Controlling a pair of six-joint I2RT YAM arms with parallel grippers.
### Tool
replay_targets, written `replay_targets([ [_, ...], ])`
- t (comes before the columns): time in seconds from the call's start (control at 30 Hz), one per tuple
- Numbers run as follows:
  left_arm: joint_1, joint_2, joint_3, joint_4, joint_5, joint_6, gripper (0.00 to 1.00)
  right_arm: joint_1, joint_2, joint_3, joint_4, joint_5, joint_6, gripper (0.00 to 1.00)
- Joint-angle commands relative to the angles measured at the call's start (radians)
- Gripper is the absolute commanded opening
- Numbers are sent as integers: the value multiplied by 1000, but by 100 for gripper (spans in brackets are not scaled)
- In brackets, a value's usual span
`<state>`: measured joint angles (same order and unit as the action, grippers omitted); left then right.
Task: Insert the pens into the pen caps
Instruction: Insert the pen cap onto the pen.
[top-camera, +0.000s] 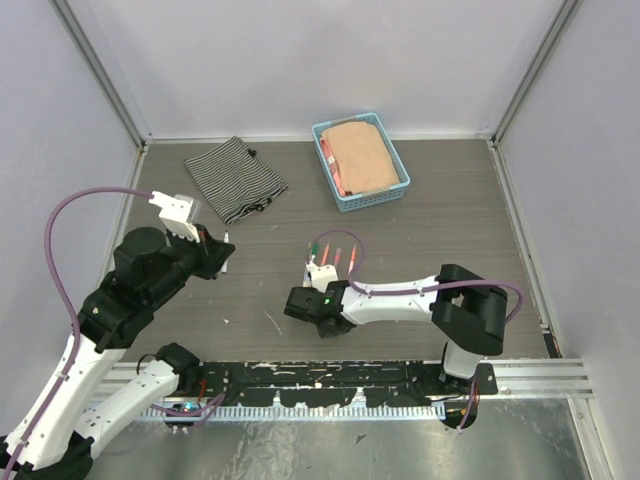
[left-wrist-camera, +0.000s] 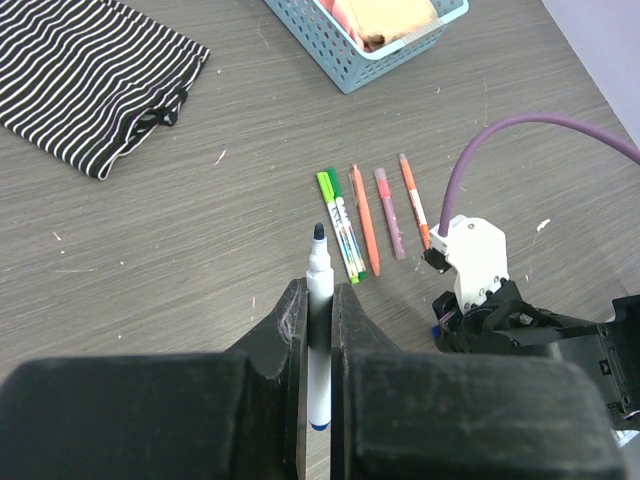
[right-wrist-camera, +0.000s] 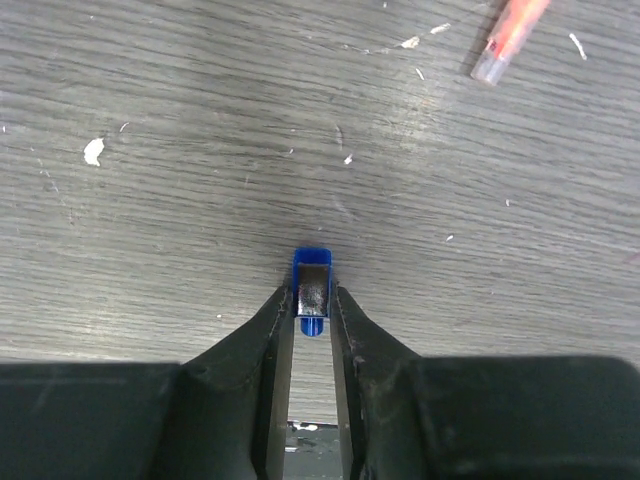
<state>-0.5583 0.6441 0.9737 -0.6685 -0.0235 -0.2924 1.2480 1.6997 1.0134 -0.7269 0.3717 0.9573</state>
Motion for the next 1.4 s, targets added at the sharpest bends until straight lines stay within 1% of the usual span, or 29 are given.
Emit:
replay_targets([
  [0.0,3,-4,-8,45,9,-2,0,1,-25,-14,34,-15,-68,30],
  [0.17,3,-4,-9,46,6,-1,0,-14,-10,-21,40,-12,-39,37],
  [0.23,3,-3,-9,46,7,1,0,-19,-11,-29,55,-18,-34,38],
  [0.4,3,-4,-9,44,5,1,0,-36,-27,-48,86,-36,-28,38],
  [0.53,3,-4,-9,44,5,1,0,-50,-37,-72,115,-66,-26,35],
  [0.67,3,-3,-8,44,6,1,0,-56,-40,-97,125,-84,-18,30],
  [0.8,3,3,-10,50,12,-1,0,-61,-53,-116,138,-76,-22,17],
  [0.87,3,18,-9,55,13,-10,0,-61,-82,-112,139,-55,-34,8],
  [0.97,3,63,16,33,51,-20,0,-61,-172,-108,151,-3,-73,1],
  [1.1,2,108,21,36,96,-39,0,-61,-303,-92,167,93,-153,0],
  [1.23,3,122,-2,88,136,-60,0,-61,-408,-62,225,179,-256,0],
  [1.3,3,126,-16,125,154,-62,0,-61,-456,-55,293,190,-326,0],
  [1.37,3,137,-23,147,157,-66,0,-70,-527,-93,438,137,-432,0],
])
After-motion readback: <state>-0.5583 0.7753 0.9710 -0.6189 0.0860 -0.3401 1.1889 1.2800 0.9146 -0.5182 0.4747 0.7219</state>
